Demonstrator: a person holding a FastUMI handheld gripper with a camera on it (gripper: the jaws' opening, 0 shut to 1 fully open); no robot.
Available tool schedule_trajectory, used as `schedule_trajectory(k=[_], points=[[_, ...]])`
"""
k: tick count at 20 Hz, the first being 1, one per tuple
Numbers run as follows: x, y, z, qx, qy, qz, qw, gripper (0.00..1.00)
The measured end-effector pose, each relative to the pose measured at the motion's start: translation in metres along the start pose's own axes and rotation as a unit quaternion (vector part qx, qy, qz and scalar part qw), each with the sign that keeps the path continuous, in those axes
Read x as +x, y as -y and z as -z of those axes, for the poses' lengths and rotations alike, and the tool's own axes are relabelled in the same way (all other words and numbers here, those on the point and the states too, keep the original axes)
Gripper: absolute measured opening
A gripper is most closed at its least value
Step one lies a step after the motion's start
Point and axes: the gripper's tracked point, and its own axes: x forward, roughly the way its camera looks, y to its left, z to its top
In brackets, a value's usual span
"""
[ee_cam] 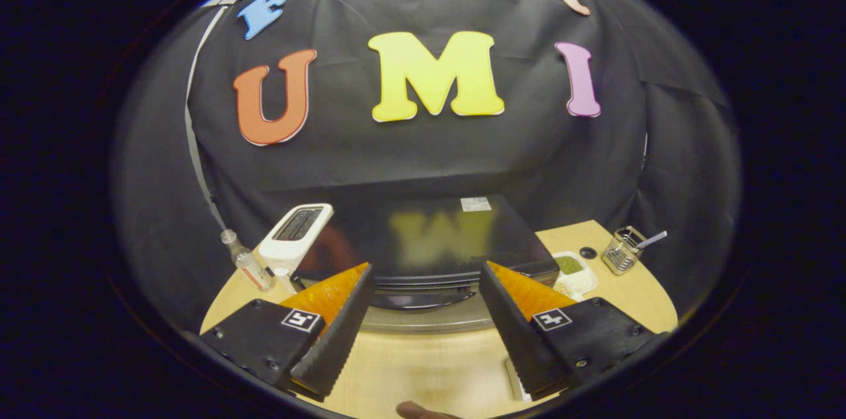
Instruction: Open the toaster oven, put the food inside, and close the toaster oven door.
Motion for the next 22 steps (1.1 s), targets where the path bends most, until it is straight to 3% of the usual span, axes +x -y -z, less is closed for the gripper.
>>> schedule_trajectory(k=[8, 22], points=[[0.045, -0.011, 0.017, -0.014, -0.019, 0.007, 1.000, 1.00], [-0.012, -0.010, 0.064, -0.032, -0.017, -0.002, 0.999, 1.00]])
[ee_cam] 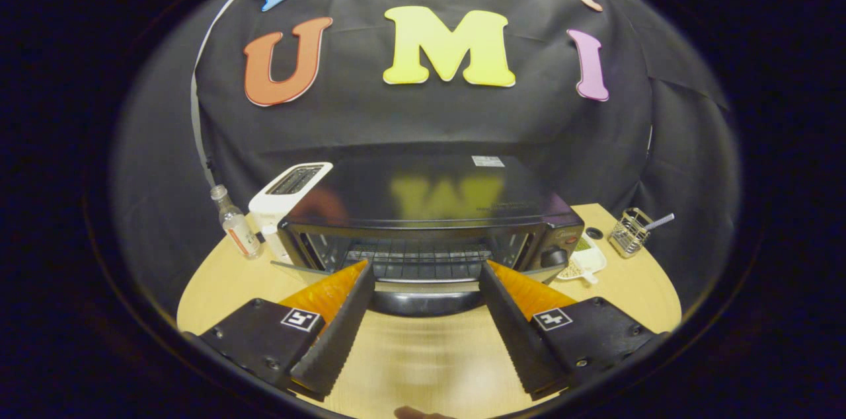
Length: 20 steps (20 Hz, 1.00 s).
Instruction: Open the toaster oven, put the food inside, and close the toaster oven door.
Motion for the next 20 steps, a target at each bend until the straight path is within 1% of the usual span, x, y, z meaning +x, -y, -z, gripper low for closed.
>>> schedule_trajectory(k=[8, 11, 17, 20], points=[[-0.023, 0.003, 0.050, -0.011, 0.028, 0.000, 1.000, 1.00], [-0.036, 0.005, 0.077, -0.016, 0.032, 0.000, 0.999, 1.00], [-0.039, 0.007, 0.119, -0.020, 0.010, 0.001, 1.000, 1.00], [-0.037, 0.008, 0.147, -0.023, -0.019, 0.001, 1.000, 1.00]])
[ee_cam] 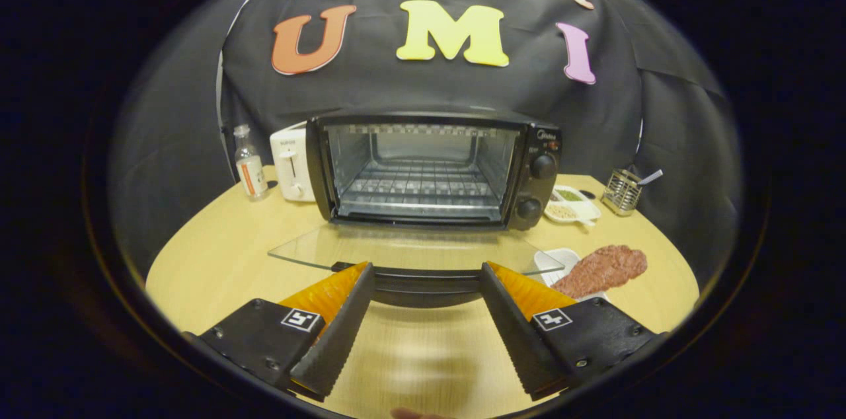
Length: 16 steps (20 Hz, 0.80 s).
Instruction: Open the toaster oven, put the food inside, and close the toaster oven door.
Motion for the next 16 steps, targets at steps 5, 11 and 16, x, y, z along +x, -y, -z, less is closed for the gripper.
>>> schedule_trajectory(k=[5, 11, 16], points=[[0.007, -0.001, 0.039, 0.002, -0.053, 0.000, 0.999, 1.00], [0.008, -0.002, 0.039, -0.025, -0.057, -0.009, 0.998, 1.00], [-0.007, 0.013, 0.035, -0.032, -0.068, -0.031, 0.997, 1.00]])
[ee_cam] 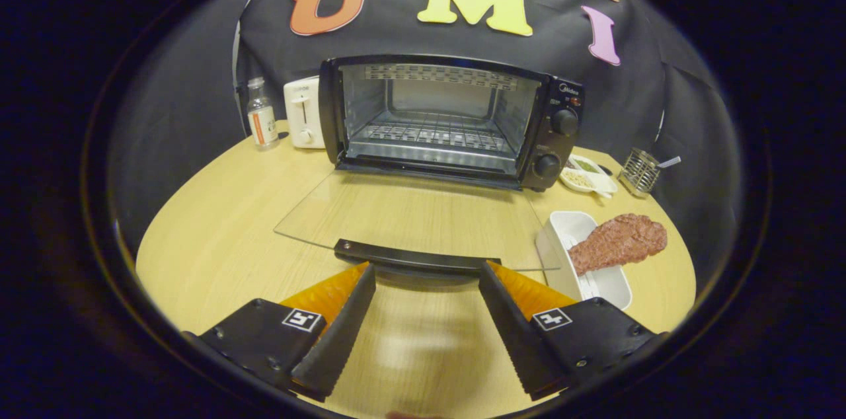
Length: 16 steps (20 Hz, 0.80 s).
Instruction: Open the toaster oven, put the food inside, and close the toaster oven door.
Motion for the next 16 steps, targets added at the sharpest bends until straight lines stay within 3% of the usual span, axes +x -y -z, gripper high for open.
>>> schedule_trajectory(k=[7, 16], points=[[-0.029, 0.057, -0.023, 0.004, 0.007, -0.010, 1.000, 1.00], [-0.051, 0.203, -0.063, 0.012, 0.012, 0.026, 1.000, 1.00]])
